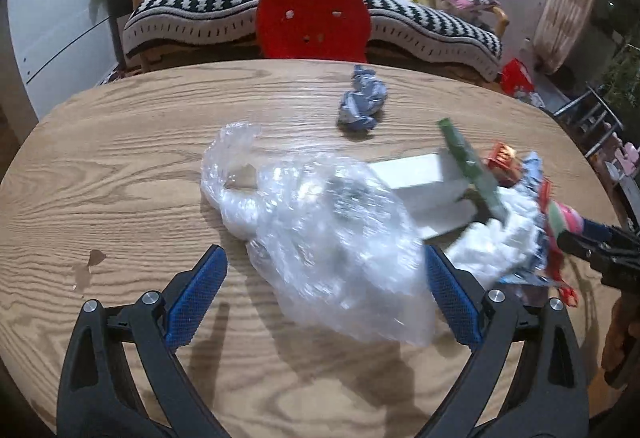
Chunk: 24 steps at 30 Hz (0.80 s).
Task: Collect trash
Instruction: 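Grasp the clear plastic bag with left tool while right tool grasps the pink pig toy, then carry the plastic bag and pig toy to the bin and release both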
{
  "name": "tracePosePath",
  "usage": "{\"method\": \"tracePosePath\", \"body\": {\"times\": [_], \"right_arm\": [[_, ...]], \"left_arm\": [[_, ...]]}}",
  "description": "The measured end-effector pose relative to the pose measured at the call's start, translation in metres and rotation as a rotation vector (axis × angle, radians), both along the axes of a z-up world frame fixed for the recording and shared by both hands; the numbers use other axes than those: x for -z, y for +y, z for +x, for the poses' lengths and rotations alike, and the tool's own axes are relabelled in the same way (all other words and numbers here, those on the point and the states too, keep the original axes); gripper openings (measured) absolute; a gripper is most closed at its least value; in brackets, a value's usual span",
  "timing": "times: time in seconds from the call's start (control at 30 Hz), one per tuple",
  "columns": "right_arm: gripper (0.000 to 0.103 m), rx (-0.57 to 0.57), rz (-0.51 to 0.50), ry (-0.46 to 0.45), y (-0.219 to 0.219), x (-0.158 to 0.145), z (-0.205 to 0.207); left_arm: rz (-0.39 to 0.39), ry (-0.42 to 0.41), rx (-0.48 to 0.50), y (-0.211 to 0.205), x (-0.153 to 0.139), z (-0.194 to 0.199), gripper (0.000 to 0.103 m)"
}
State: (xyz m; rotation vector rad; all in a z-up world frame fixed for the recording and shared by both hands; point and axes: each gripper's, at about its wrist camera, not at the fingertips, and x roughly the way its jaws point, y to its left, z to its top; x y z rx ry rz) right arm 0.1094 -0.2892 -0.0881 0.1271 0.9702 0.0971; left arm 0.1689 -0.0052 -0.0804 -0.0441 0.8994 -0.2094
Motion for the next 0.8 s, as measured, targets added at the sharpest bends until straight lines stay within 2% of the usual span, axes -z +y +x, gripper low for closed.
{"method": "tracePosePath", "body": {"times": [0.07, 0.1, 0.13, 0.17, 0.2, 0.23, 0.33, 0.5, 0.67, 0.8], "right_arm": [[0.077, 0.005, -0.005, 0.011, -0.001, 0.005, 0.004], [0.074, 0.010, -0.013, 0.012, -0.002, 0.007, 0.005], [0.065, 0.010, -0.019, 0.010, -0.003, 0.007, 0.006], [0.062, 0.008, -0.015, 0.010, -0.004, 0.006, 0.006], [0.061, 0.010, -0.017, 0.007, -0.004, 0.005, 0.005], [0.060, 0.011, -0.019, -0.001, -0.005, 0.002, 0.004], [0.056, 0.005, -0.034, -0.035, -0.001, -0.007, -0.003], [0.055, -0.005, -0.033, -0.095, 0.001, -0.030, -0.016], [0.055, -0.004, -0.037, -0.124, -0.004, -0.041, -0.028], [0.055, 0.014, -0.033, -0.150, -0.015, -0.053, -0.040]], "left_arm": [[-0.024, 0.000, -0.018, 0.006, 0.002, 0.004, 0.090], [-0.030, -0.002, -0.024, 0.009, 0.002, 0.005, 0.075], [-0.032, 0.006, -0.028, 0.011, 0.002, 0.006, 0.062], [-0.036, 0.013, -0.029, 0.013, 0.002, 0.006, 0.055], [-0.045, 0.015, -0.028, 0.014, 0.001, 0.005, 0.036], [-0.044, 0.016, -0.033, 0.016, 0.000, 0.004, 0.028], [-0.034, -0.004, -0.037, 0.020, -0.008, -0.002, 0.017], [-0.032, -0.044, -0.044, 0.027, -0.024, -0.013, 0.013], [-0.023, -0.069, -0.063, 0.031, -0.037, -0.022, 0.013], [-0.049, -0.104, -0.068, 0.034, -0.055, -0.027, 0.012]]}}
